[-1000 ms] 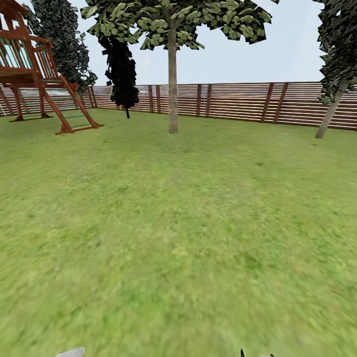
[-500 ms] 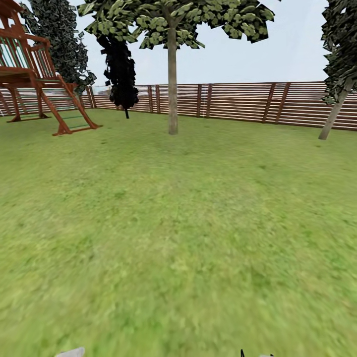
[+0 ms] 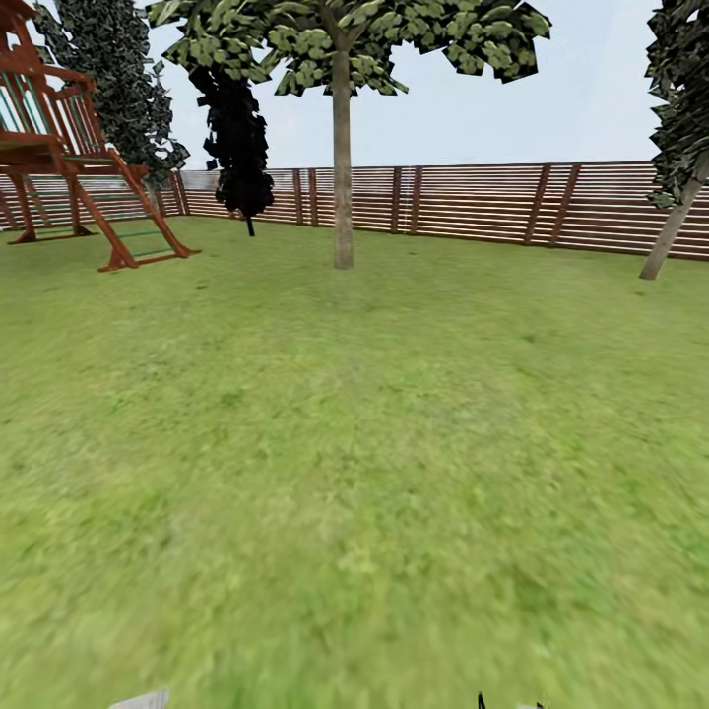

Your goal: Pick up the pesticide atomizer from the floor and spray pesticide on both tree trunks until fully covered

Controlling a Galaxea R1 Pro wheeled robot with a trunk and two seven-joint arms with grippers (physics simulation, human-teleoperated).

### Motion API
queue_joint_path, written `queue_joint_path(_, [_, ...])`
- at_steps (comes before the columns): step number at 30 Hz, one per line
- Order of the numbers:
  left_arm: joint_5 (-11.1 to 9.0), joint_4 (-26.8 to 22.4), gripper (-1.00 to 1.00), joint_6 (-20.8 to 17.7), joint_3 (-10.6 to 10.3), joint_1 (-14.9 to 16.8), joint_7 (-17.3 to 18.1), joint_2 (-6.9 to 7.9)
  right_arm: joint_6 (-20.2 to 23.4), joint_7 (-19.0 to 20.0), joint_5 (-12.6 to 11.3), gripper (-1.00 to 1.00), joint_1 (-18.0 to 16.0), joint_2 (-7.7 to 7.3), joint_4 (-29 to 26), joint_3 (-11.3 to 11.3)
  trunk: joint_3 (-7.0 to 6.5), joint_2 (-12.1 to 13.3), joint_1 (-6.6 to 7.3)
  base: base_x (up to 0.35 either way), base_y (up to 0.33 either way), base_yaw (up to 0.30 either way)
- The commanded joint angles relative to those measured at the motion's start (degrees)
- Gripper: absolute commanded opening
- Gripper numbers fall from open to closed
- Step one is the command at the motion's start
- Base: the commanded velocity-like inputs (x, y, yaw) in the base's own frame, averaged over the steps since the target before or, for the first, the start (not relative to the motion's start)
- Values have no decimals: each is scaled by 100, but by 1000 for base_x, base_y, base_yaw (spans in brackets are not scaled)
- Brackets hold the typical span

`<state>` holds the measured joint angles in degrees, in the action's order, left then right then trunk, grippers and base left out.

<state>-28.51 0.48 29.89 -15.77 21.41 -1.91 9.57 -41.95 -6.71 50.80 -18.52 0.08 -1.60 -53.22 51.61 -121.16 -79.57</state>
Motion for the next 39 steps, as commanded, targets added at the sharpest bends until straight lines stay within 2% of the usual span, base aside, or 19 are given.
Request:
queue_joint_path(1, [-23,5,-100,17,-49,4,-20,0,-6,-53,62,100,-3,1,2,-13,5,-2,-3,339,0,0])
queue_joint_path(39, [-23,5,-100,20,-49,4,-20,-7,-6,-52,62,100,-3,1,2,-13,5,-2,-3,339,0,0])
